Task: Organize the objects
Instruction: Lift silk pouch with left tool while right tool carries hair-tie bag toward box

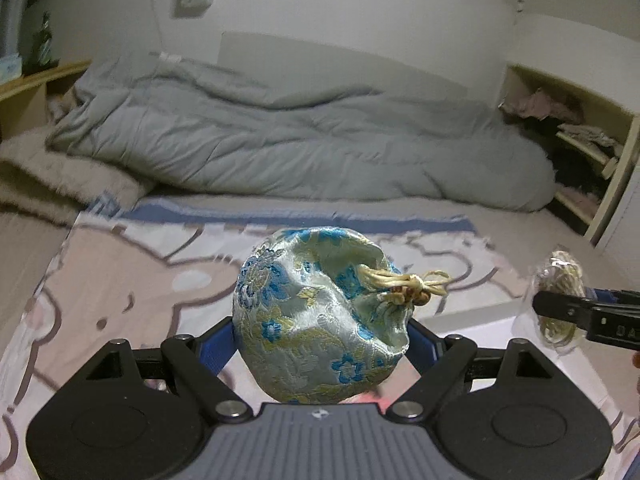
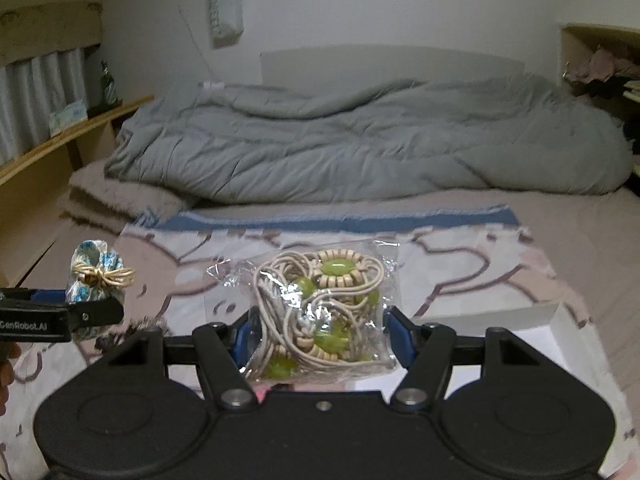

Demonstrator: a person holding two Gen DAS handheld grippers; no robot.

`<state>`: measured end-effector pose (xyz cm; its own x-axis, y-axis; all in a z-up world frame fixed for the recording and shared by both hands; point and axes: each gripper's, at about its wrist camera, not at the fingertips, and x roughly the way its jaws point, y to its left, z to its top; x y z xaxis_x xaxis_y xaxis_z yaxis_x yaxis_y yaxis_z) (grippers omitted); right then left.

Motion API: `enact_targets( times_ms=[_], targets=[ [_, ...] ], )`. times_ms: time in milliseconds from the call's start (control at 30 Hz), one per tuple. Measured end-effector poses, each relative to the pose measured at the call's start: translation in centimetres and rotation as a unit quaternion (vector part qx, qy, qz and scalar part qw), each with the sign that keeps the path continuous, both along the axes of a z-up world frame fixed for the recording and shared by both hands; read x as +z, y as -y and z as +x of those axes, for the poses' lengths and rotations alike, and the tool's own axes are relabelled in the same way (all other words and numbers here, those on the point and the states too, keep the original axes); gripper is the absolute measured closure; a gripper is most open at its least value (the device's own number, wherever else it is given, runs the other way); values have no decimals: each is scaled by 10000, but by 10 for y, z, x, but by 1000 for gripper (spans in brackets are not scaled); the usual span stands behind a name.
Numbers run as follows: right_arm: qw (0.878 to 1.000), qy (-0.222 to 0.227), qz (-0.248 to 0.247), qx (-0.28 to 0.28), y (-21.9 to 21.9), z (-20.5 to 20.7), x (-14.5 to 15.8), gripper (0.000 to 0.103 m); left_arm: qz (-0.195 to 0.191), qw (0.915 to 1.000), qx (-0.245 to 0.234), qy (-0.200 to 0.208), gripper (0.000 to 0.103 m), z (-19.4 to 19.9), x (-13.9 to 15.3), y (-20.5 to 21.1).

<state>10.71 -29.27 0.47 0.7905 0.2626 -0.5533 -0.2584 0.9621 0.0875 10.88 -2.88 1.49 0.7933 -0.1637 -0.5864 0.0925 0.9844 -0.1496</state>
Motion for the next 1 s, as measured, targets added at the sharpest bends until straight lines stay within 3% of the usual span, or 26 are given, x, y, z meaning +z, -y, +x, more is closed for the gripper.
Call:
enact_targets(
  times_ms=[233,433,800,1000],
  targets=[
    [9989,253,135,-383,27,17,25,37,15,9986,-353,383,17,16,31,48],
    [9960,307,199,-815,54,41,28,37,-95,9966,-648,493,17,39,39,85],
    [9913,-350,-86,-1267,99,79,-21,37,-414,9911,-1259,-91,17,91,-15,137],
    [9863,-786,-199,-1435,111,95,-51,37,-230,9849,-1668,-401,17,103,-56,165]
  ],
)
